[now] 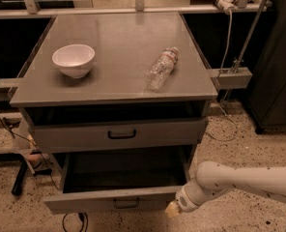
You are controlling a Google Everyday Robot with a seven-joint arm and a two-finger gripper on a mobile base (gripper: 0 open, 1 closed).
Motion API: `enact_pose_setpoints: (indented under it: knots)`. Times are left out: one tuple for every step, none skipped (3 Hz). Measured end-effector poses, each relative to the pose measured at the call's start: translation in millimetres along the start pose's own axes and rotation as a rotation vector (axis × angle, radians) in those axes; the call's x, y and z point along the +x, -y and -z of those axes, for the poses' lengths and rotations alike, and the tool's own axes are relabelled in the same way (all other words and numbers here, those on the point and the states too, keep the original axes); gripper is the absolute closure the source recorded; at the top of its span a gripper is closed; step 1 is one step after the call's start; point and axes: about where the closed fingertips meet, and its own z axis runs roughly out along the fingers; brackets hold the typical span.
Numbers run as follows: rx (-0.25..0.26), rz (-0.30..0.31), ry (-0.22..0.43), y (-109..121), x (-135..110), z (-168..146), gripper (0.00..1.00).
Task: Close middle drawer
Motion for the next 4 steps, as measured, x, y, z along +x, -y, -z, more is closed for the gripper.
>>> enact_pose_setpoints:
  knots:
    - [0.034,-0.036,0.067,17,-17,3,1.00]
    - [0.063,-0.056,0.109,27,-28,9,1.00]
    - [0.120,-0.094,0.188,53,-51,19,1.00]
    - [0.172,-0.141,0.267,81,-73,29,1.00]
